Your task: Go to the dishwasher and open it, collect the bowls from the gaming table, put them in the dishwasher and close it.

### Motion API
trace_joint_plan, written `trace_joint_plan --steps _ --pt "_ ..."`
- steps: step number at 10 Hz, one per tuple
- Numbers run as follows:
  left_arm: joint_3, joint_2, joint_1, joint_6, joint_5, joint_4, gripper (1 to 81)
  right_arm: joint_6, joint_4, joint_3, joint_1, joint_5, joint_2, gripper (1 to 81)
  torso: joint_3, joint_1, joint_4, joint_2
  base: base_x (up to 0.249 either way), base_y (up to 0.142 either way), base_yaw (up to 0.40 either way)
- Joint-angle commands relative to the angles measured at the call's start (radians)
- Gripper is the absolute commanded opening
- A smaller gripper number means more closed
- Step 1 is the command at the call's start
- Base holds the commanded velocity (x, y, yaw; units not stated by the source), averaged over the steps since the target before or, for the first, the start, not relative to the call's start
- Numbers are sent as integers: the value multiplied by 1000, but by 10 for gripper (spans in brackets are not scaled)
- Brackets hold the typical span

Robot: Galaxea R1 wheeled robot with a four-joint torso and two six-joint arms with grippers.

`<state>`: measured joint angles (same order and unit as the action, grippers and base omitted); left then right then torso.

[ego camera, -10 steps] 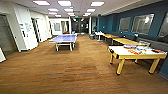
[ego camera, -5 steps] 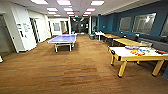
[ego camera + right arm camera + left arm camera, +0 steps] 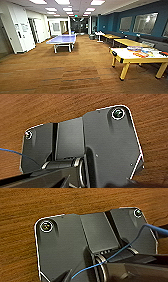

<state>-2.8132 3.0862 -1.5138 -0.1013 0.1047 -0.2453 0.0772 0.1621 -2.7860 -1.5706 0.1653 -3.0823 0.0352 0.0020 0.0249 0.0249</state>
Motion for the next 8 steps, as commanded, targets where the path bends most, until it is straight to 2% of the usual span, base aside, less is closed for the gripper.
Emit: trace_joint_plan --steps 1,8 --pt "-3 2 50 5 -42 8 811 -2 5 -1 48 -47 -3 811 0 0 0 0 249 0 0" --pt "-3 5 50 3 -43 18 811 -2 4 -3 56 -47 -2 811 0 0 0 0 255 0 0"
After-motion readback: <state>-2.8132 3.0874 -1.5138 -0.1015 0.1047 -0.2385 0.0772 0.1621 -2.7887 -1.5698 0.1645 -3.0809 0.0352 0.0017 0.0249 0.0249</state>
